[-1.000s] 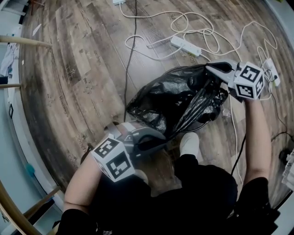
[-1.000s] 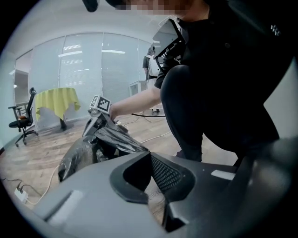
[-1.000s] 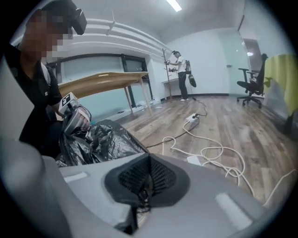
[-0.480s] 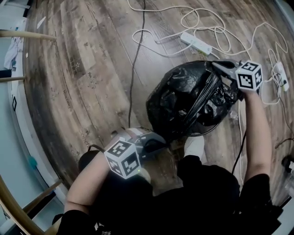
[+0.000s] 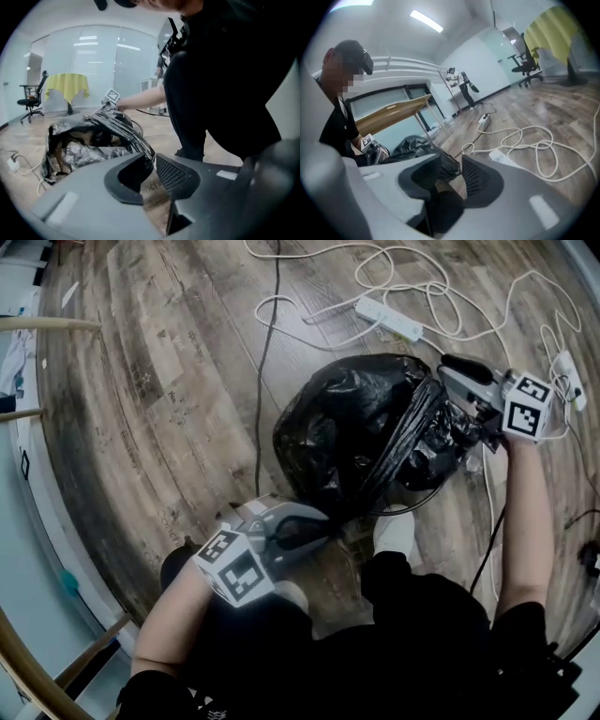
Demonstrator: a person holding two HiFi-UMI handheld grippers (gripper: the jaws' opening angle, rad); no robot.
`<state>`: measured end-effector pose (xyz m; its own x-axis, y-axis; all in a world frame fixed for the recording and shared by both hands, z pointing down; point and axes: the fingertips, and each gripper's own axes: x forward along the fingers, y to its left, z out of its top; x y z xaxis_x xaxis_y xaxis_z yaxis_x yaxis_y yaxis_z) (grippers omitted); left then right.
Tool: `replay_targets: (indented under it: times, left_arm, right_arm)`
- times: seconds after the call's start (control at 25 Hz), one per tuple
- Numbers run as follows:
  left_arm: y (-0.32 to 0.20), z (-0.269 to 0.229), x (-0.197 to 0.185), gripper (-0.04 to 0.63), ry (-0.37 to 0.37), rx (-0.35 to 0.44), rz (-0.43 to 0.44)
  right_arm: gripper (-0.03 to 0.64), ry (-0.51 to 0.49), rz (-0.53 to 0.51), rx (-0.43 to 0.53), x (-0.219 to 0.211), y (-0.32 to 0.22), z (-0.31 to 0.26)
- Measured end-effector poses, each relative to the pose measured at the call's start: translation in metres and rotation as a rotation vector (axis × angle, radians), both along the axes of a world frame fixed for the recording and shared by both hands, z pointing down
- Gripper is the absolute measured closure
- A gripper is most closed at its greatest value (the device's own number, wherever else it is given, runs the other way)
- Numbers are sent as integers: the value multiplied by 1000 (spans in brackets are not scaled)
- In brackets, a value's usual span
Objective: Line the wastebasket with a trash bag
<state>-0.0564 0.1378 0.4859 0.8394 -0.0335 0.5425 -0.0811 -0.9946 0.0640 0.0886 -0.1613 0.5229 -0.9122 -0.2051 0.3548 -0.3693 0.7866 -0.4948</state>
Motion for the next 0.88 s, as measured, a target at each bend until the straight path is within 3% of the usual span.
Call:
replay_targets:
  times: [0.08, 0.24, 0.36, 0.44, 0.52, 0.64, 0.8, 0.88]
  left_arm:
    - [-4, -24, -9, 483, 68, -39, -59]
    - [-19, -61, -34, 454, 129, -29, -123]
    - [-60, -74, -56, 454, 192, -61, -339]
    - [-97, -78, -65, 453, 242, -21, -470]
    - [-130, -71, -72, 453, 220, 57, -566]
    - [-165, -38, -80, 453, 133, 38, -682]
    - [-180, 5, -73, 468, 90, -41, -679]
    - [-180, 16, -68, 548, 64, -63, -671]
  right_arm:
    - [454, -33, 59, 70, 15, -3, -33]
    - [448, -19, 118, 196, 30, 12, -90]
    - [448, 19, 67, 219, 9, 39, -109]
    - [448, 51, 35, 214, -8, 57, -112]
    - [448, 79, 4, 219, -23, 75, -114]
    - [448, 186, -129, 279, -49, 106, -107]
    - [448, 451, -278, 314, -66, 131, -67]
    - [448, 534, -299, 318, -68, 129, -49]
